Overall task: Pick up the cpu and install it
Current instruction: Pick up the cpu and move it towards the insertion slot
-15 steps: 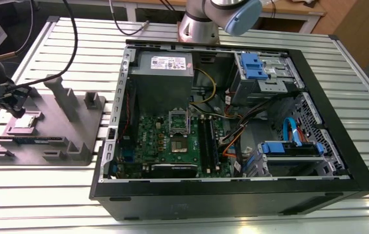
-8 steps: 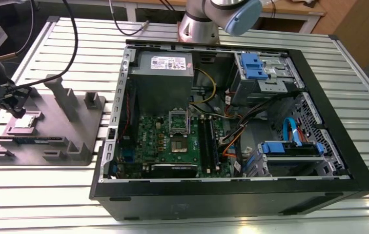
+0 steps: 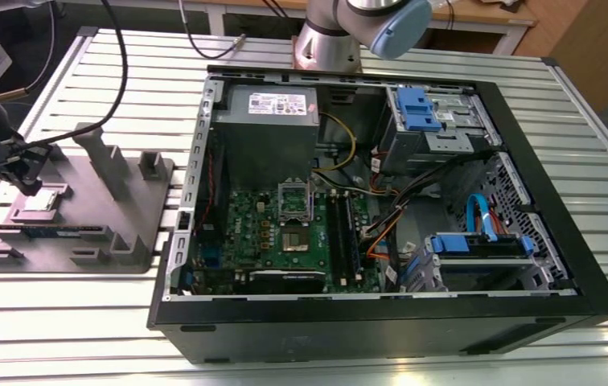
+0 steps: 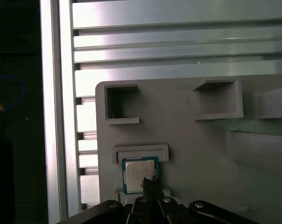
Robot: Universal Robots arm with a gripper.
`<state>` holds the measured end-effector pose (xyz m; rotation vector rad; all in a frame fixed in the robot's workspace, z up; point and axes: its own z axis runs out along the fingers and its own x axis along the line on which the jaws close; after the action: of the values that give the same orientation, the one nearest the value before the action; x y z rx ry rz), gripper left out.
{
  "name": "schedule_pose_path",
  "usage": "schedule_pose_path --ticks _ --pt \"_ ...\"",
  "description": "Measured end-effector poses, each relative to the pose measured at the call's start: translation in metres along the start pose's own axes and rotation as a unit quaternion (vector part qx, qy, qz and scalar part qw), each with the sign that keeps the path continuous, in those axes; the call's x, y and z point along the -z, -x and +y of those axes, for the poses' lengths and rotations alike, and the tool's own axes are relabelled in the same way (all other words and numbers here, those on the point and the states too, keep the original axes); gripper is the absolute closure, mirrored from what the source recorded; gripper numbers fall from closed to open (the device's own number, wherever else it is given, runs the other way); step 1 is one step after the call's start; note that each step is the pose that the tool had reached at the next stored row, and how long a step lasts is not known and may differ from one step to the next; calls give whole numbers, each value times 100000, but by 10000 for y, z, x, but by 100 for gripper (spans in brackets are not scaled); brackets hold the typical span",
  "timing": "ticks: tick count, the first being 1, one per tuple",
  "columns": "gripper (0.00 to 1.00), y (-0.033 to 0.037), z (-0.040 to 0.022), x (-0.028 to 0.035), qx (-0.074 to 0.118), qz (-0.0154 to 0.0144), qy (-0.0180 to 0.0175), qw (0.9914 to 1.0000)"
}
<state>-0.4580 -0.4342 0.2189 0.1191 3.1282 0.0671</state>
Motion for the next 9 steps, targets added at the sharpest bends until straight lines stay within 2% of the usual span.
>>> schedule_pose_path --ticks 9 --pt "89 -9 -4 -88 -1 4 -3 100000"
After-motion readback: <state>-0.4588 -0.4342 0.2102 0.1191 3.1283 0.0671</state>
